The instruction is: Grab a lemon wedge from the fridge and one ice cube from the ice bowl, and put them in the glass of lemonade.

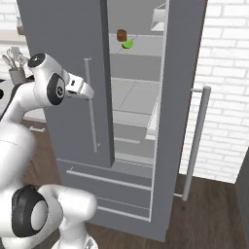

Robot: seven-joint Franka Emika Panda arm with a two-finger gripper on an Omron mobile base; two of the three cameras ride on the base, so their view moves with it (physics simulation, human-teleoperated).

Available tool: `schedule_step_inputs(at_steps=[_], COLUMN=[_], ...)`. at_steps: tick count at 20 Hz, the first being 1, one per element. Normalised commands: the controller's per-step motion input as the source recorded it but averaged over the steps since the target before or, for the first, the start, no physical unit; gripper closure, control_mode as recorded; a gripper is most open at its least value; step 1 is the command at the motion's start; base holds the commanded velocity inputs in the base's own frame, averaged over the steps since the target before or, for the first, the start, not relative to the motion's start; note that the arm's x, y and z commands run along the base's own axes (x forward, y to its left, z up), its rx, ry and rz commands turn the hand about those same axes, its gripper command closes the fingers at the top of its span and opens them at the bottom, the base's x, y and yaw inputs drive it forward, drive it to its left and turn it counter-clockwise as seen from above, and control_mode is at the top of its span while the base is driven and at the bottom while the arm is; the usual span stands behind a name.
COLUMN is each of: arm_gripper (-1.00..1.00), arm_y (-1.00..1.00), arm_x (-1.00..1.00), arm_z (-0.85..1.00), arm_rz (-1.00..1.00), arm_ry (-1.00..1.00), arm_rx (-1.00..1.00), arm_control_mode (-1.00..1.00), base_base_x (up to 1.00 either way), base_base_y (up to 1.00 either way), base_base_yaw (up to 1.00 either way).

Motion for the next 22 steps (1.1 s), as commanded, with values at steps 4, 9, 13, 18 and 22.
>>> schedule_step_inputs(at_steps=[4,9,13,18,22], arm_gripper=[-1.00,-1.00,-1.00,-1.00,-1.00], arm_y=[0.01,0.08,0.05,-0.01,-0.06], arm_x=[0.26,0.37,0.25,0.34,0.20], arm_z=[-0.19,-0.33,-0.41,-0.10,0.00], arm_rz=[0.02,0.13,0.10,0.02,0.00], arm_ry=[0.12,0.00,-0.19,-0.09,0.00], arm_rx=[0.08,0.03,0.00,0.00,0.00], arm_control_mode=[-1.00,-1.00,-1.00,-1.00,-1.00], base_base_x=[0.00,0.00,0.00,0.00,0.00], base_base_y=[0.00,0.00,0.00,0.00,0.00], base_base_yaw=[0.00,0.00,0.00,0.00,0.00])
